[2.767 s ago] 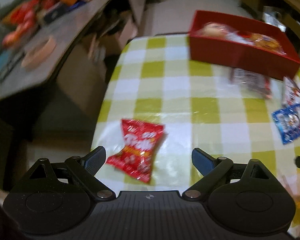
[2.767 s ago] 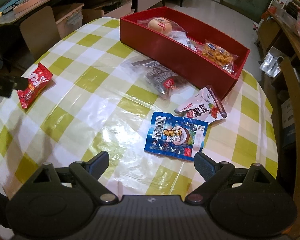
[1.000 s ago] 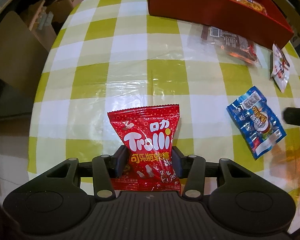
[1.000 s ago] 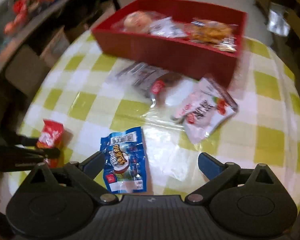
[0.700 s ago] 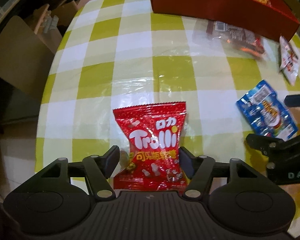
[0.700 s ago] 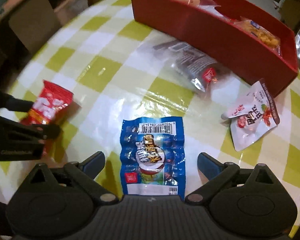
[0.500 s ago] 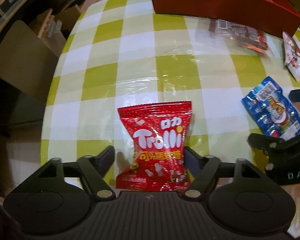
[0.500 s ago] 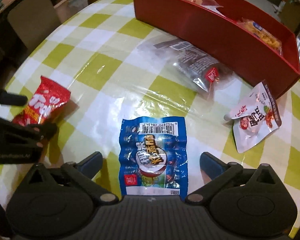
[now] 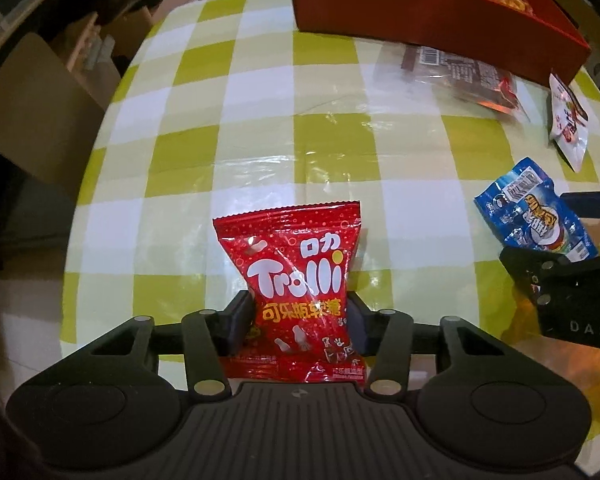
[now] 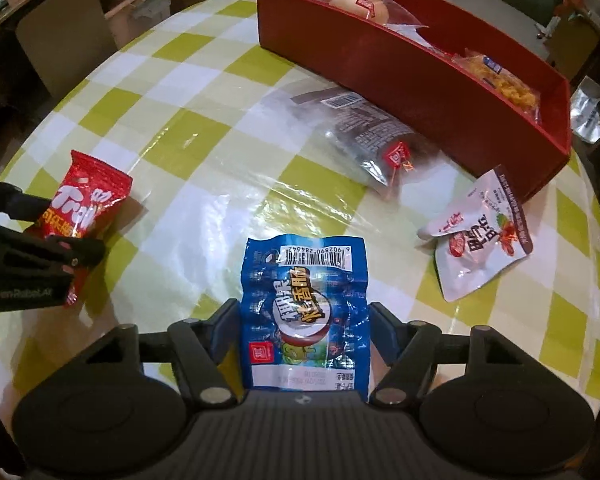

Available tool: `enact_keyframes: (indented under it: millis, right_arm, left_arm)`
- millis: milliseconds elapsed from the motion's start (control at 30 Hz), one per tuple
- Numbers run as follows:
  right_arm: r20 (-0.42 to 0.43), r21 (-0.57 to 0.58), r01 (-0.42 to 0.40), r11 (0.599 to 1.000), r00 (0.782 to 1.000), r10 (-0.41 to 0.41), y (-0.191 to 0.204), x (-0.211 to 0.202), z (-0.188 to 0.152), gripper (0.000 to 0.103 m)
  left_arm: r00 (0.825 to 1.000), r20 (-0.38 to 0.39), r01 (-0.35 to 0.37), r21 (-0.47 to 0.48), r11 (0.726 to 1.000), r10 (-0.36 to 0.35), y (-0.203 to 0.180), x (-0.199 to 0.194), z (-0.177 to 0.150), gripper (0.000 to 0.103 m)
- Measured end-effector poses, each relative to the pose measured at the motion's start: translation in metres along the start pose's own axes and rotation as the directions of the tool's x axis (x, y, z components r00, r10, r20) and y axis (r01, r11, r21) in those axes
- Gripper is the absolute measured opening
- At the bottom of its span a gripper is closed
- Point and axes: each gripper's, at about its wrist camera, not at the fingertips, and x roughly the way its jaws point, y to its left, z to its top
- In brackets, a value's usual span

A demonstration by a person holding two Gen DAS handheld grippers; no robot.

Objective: Organize snacks
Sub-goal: 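Close the right gripper on the blue sausage packet and lift it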

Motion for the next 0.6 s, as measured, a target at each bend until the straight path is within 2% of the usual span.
enact_keyframes:
  millis: [100, 300, 600]
  right_arm:
    - [0.02, 0.016, -0.007, 1.0, 1.0, 0.007, -0.004, -0.009, -0.001, 0.074]
    - [0.069, 0.075, -0.005, 0.997, 0.998, 0.0, -0.019, -0.027, 0.0, 0.074]
    - [0.096, 0.083, -0.016, 0.996, 0.995, 0.008, -0.021, -0.036, -0.002, 0.074]
  left_arm:
    - [1.0, 0.0, 0.024, 0.0, 1.0, -0.024, -0.002, -0.003, 0.001, 0.055]
    - [0.999, 0.035, 0.019, 0.006, 1.0, -0.019, -0.007, -0.014, 0.005, 0.055]
    - [0.998, 0.063, 0.014, 0.008, 1.0, -0.014, -0.017, -0.022, 0.013, 0.055]
